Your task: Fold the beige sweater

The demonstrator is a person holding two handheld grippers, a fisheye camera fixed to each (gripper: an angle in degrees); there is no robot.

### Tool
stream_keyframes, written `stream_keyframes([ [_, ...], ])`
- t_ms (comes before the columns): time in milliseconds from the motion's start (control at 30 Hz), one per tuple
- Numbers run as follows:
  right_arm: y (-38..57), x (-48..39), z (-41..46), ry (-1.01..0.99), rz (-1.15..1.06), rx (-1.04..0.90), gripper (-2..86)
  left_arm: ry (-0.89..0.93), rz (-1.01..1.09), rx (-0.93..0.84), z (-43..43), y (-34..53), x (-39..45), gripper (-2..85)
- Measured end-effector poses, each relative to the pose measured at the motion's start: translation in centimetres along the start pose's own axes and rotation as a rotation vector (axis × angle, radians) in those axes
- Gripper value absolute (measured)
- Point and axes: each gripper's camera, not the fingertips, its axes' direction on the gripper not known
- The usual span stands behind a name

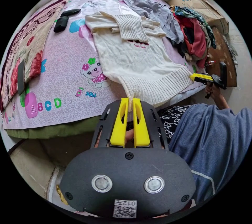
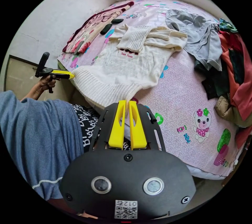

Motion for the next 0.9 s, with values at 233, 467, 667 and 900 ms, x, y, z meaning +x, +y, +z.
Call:
stream_keyframes([
  [233, -5.9, 8.4, 0.1, -0.036, 0.057, 0.113, 1.4, 0.144, -0.043, 0.139, -2.5, -8.9, -7.1, 1.1],
  [467, -14.3, 18.1, 4.8, -0.184, 0.179, 0.085, 1.5, 0.279, -0.169, 0.133, 0.3, -18.7, -15.1, 1.1],
  [667, -21.9, 25.0, 12.3, -0.180, 0.229, -0.052, 1.4, 0.348, -0.304, 0.051, 6.6, -26.1, -21.6, 1.3],
  [900, -28.7, 29.5, 19.6, -0.176, 0.255, -0.156, 2.0, 0.399, -0.431, -0.003, 11.8, -32.1, -26.4, 1.8],
])
